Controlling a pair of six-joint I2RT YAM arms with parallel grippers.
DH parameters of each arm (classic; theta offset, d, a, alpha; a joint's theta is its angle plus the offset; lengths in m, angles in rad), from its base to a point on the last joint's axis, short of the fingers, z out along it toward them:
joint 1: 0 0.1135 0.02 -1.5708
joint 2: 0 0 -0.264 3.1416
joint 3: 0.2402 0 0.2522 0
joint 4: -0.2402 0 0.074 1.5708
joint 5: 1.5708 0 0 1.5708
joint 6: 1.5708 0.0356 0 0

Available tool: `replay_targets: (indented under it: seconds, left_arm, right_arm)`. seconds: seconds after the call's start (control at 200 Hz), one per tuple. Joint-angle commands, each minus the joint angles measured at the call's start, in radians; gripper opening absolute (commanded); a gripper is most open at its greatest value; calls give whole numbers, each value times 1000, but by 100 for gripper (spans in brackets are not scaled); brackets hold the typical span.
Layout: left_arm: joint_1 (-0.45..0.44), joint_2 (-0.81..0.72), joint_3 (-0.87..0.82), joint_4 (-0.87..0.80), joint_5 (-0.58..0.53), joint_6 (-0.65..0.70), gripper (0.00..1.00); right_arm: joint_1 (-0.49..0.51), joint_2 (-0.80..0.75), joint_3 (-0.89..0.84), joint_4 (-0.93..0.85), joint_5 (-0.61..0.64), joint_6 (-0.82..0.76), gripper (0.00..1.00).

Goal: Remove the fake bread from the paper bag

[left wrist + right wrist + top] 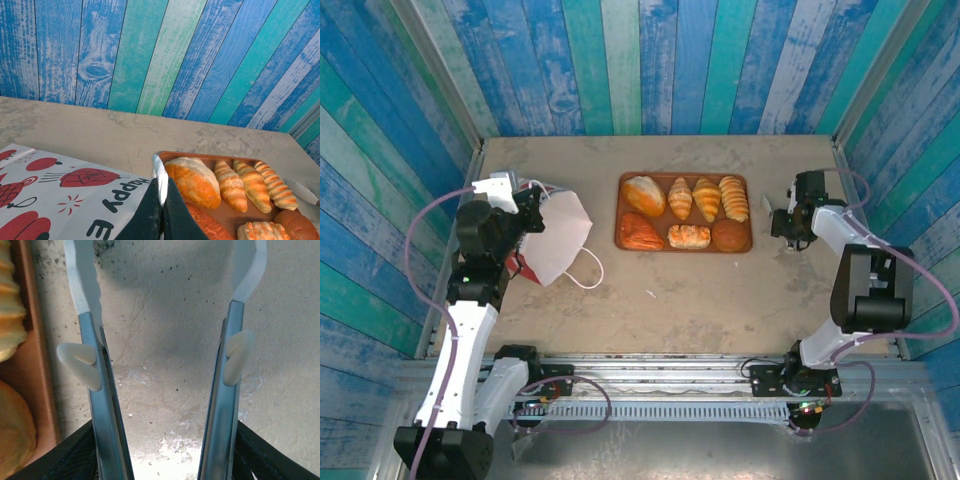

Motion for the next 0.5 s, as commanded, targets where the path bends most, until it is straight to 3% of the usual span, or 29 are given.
replay_targets:
  seconds: [0.0, 0.491]
  left_arm:
    - [0, -5, 18, 9, -5, 1, 0]
    - [0, -1, 29, 4, -13, 5, 0]
  right_arm:
    - [-10, 37, 27, 16, -26, -27, 63]
    - [-10, 112, 21, -5, 9, -81, 71]
